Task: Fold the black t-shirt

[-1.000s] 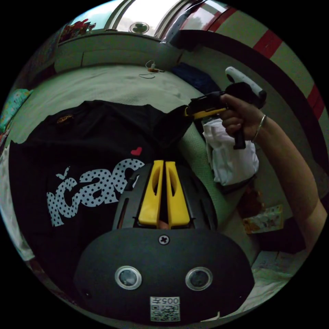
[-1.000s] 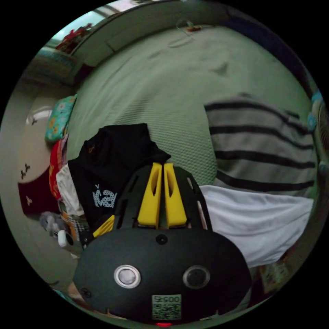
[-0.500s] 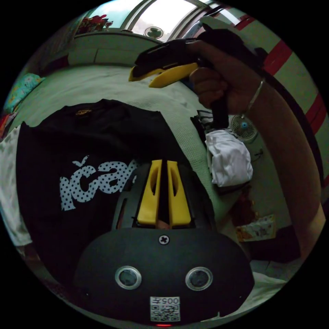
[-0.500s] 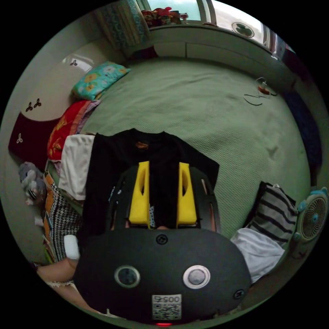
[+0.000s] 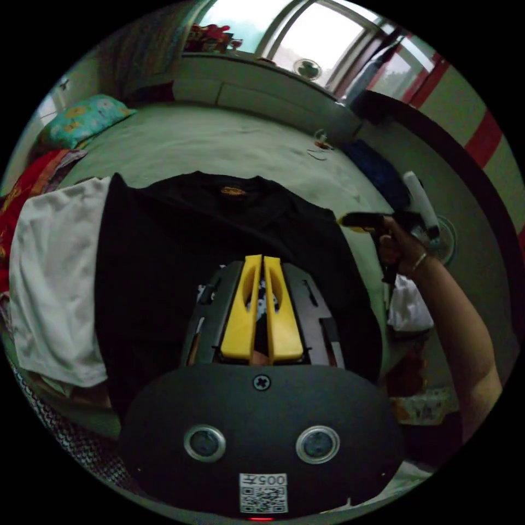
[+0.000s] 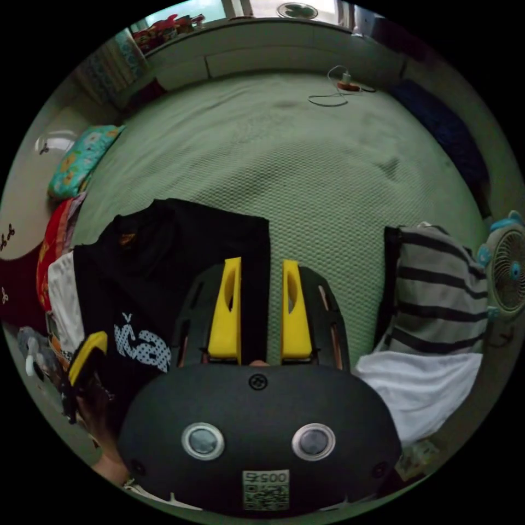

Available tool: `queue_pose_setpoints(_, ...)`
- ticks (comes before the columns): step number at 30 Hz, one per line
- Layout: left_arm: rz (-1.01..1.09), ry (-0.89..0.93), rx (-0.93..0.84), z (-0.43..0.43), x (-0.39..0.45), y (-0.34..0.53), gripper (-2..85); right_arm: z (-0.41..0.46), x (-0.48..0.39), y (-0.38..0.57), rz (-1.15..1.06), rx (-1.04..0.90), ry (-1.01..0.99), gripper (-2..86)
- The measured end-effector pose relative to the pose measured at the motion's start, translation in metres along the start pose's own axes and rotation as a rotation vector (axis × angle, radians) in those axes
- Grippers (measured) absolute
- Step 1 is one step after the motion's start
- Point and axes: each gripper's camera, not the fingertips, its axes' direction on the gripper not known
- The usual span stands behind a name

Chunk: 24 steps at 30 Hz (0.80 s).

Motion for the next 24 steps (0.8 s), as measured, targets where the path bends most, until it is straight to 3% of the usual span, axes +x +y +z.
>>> queue_pose_setpoints(4,-0.119,0.062,0.034,-0.015,-0.053,-0.007,0.4,0.013,-0.006,0.008,0.008,-0.017,0.043,9.1)
queue_pose_setpoints(9,-0.169,0.035,0.054,-0.029,-0.093,-0.011,-0.1,-0.004,-0.018,0.028,-0.029,0.088,0.032,-1.1)
queue_pose_setpoints(13,-0.217,0.064,0.063,-0.040,-0.122,-0.011,-0.5,-0.016,-0.014,0.038,0.003,0.108,0.114,-1.6)
queue_pose_setpoints(24,-0.201,0.006,0.076,-0.071,-0.154,-0.006,-0.6,-0.052,0.006,0.079,0.190,0.223,0.065,-1.6)
